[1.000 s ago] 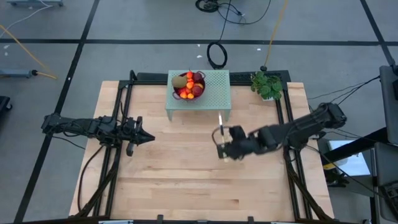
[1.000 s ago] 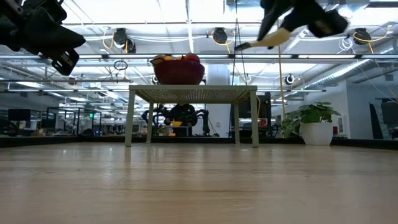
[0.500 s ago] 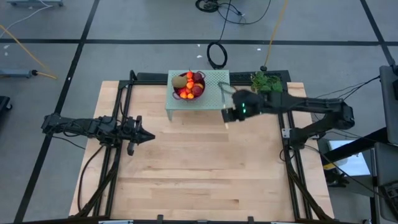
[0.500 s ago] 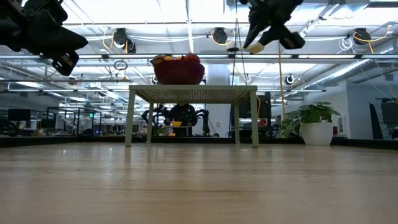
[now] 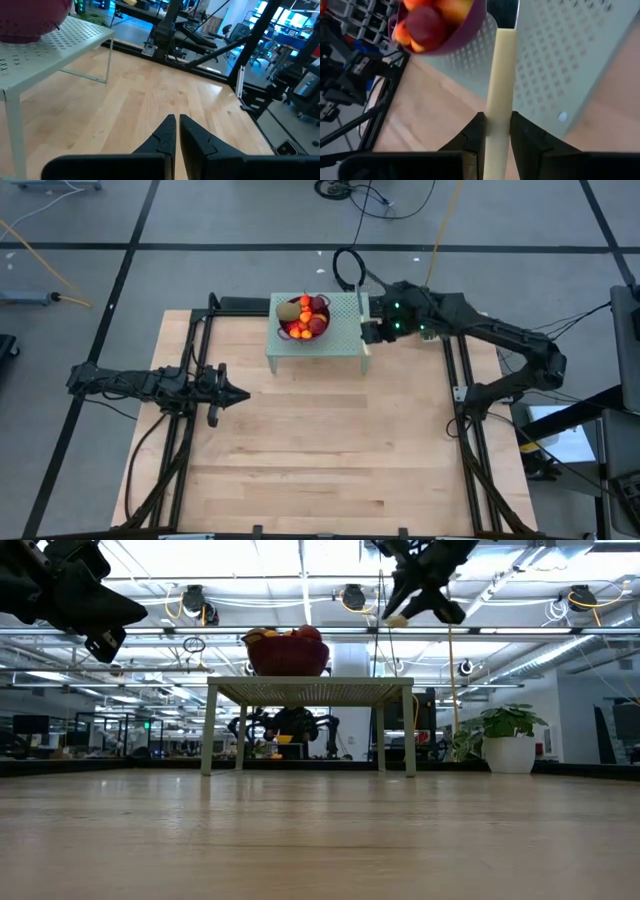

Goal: Pick & Place Fruit
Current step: Put the yellow knife on the shelf

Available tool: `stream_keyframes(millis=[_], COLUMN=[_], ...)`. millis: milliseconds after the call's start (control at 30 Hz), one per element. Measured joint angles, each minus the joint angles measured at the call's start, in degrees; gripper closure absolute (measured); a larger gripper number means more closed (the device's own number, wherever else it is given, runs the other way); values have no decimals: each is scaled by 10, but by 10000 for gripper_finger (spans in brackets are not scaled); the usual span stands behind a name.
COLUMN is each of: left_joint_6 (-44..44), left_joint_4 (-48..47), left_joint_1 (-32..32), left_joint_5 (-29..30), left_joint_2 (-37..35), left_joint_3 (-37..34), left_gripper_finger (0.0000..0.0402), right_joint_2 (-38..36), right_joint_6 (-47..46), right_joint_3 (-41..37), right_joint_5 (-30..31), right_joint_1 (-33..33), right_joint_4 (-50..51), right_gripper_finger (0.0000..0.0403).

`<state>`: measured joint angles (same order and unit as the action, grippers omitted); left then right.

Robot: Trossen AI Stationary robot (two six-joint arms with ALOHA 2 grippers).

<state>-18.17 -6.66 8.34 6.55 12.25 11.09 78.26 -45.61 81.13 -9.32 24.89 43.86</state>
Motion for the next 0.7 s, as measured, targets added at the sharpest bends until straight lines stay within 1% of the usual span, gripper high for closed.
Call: stream_keyframes(millis=[200,400,533,700], left_joint_6=[-4,-6,-19,-19], left_joint_4=[0,0,0,0], left_joint_1=[0,0,0,0], left_joint_5=[1,1,1,1], left_joint_2=[0,0,1,1], left_joint_3=[0,0,0,0], left_gripper_finger=[380,380,380,380], right_joint_2=[31,82,113,151], right_joint_6=[33,50,62,38], right_joint_3=[45,84,120,163], right_joint_5=[0,-14,-14,-10], right_joint_1=[13,16,29,48], right_joint_4=[2,33,84,137], right_gripper_finger=[344,344,344,344])
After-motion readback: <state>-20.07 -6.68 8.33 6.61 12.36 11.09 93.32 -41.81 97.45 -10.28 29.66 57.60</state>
